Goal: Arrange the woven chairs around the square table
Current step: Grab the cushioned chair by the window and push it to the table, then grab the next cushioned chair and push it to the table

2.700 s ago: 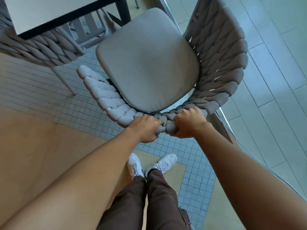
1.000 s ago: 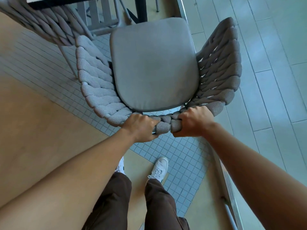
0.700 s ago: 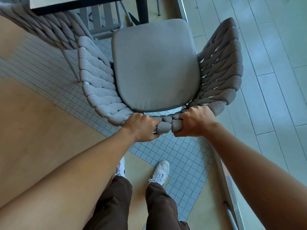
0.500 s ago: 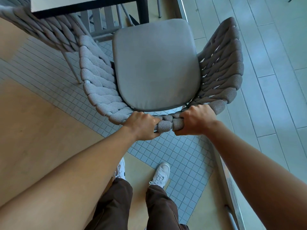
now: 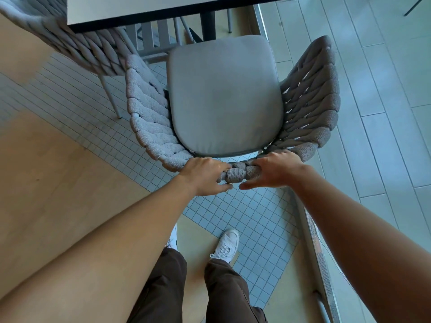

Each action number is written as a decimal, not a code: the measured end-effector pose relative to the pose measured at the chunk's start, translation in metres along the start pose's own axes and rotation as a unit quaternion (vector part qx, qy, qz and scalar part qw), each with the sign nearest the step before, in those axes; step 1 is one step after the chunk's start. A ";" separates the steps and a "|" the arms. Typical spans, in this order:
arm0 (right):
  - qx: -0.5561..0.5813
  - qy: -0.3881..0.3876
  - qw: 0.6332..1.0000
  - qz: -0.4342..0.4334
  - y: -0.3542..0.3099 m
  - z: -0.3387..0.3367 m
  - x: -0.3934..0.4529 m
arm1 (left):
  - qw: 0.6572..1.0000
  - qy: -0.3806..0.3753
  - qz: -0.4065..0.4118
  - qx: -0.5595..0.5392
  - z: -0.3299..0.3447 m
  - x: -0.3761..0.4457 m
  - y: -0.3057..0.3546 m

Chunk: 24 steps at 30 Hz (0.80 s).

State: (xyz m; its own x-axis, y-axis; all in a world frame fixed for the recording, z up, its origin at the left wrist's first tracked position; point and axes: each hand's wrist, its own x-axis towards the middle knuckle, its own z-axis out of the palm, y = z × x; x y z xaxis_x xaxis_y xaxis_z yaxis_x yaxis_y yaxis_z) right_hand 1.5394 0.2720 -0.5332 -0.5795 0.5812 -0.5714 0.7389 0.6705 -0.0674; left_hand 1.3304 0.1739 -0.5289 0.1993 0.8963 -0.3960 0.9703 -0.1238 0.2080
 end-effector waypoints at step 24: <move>-0.033 0.040 0.990 -0.131 -0.274 -0.152 0.005 | 0.982 0.050 -0.172 -0.067 -0.066 -0.239 -0.189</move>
State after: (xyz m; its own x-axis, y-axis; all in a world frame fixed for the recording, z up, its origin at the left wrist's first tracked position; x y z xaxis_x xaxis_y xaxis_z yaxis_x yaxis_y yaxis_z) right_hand 1.2820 0.1612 -0.3937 -0.7761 0.4154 -0.4744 0.5362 0.8307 -0.1500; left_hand 1.0906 0.0111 -0.4143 -0.1579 0.9133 -0.3754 0.9495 0.2448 0.1962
